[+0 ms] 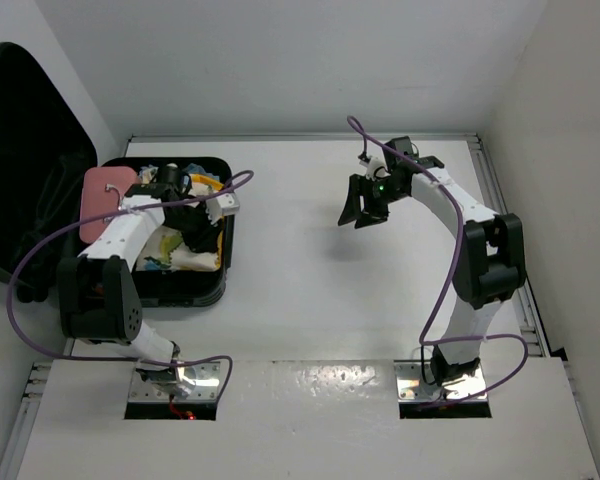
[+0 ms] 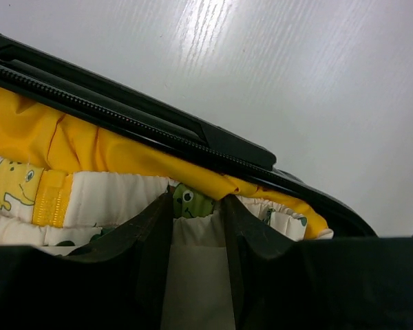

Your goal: Pack the luggage

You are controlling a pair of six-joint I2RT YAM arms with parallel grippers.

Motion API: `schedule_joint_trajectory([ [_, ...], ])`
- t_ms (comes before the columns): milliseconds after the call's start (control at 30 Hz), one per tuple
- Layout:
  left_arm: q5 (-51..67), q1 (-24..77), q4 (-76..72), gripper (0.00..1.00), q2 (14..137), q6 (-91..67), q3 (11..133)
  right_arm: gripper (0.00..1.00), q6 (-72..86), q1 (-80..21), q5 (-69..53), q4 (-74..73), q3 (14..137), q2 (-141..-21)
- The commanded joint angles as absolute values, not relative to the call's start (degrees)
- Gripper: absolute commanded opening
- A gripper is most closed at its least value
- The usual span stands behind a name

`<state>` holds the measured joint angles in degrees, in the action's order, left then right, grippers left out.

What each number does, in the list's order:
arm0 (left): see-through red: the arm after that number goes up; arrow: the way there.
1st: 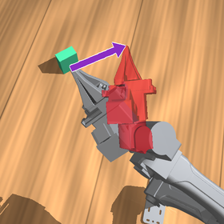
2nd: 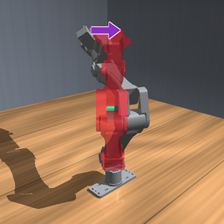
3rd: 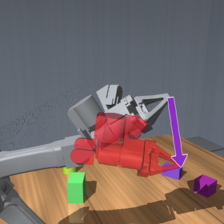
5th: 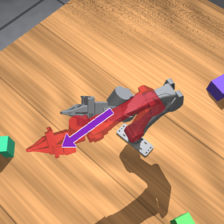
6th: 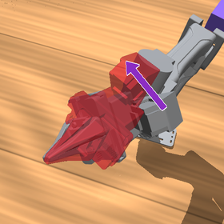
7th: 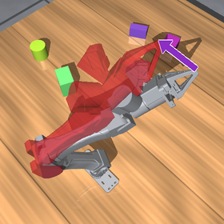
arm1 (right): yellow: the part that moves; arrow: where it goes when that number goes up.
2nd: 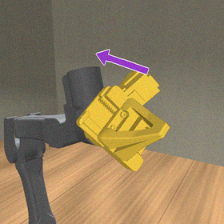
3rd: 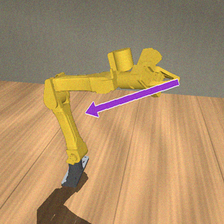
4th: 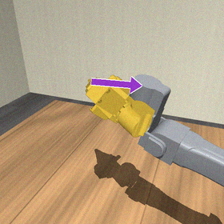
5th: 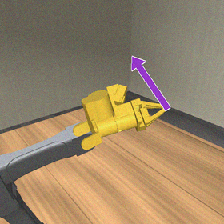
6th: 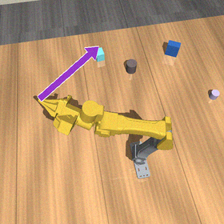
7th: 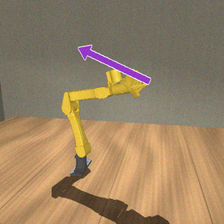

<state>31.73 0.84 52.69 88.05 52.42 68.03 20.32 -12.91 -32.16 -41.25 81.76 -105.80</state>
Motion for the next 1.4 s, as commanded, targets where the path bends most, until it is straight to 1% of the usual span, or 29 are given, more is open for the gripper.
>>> schedule_joint_trajectory([
  [0,28.1,1.7,45.9,0.41,88.9,51.9,64.3,0.56,18.7,-13.0,-32.8,-41.5,81.5,-102.7],
  [267,16.1,1.7,32.4,0.41,93.4,47.8,57.9,0.56,18.3,-13.1,-32.5,-41.8,81.7,-103.2],
  [400,13.1,1.1,30.8,0.41,94.7,48.4,57.2,0.56,18.1,-12.9,-32.3,-42.3,82.4,-103.4],
  [500,15.9,0.5,31.6,0.42,92.6,47.3,58.6,0.56,18.0,-13.1,-32.3,-42.0,82.6,-103.2],
  [533,17.6,0.5,32.2,0.45,90.5,46.8,59.8,0.56,18.2,-12.9,-32.4,-42.0,82.7,-102.9],
  [567,18.4,0.5,33.0,0.46,89.5,46.8,60.5,0.56,18.4,-13.1,-32.6,-42.0,82.8,-102.9],
  [600,19.0,0.5,33.0,0.47,88.5,46.0,61.1,0.56,18.5,-13.1,-32.7,-41.8,82.8,-102.9],
  [667,19.0,1.0,34.4,0.47,87.0,44.4,63.9,0.56,18.5,-13.1,-32.9,-41.7,83.0,-102.9],
  [733,19.5,1.1,37.3,0.52,85.0,43.0,67.4,0.56,18.6,-13.4,-33.0,-41.6,83.4,-102.8],
  [933,23.0,0.5,41.5,0.57,76.5,42.3,72.8,0.56,18.5,-13.8,-33.6,-41.4,83.2,-102.4],
  [1033,24.8,-0.1,44.1,0.57,72.5,45.0,71.8,0.56,18.7,-14.0,-33.7,-41.2,83.0,-102.0],
  [1200,30.1,-0.6,55.6,0.45,71.1,55.1,68.9,0.56,18.3,-13.8,-33.8,-41.4,82.2,-101.5],
  [1267,31.2,-0.6,59.8,0.43,71.1,58.3,67.2,0.56,18.5,-14.0,-33.9,-41.0,81.9,-101.3],
  [1367,31.8,-0.6,59.8,0.43,71.6,58.3,64.5,0.56,18.5,-14.0,-33.9,-40.9,81.4,-101.2],
])
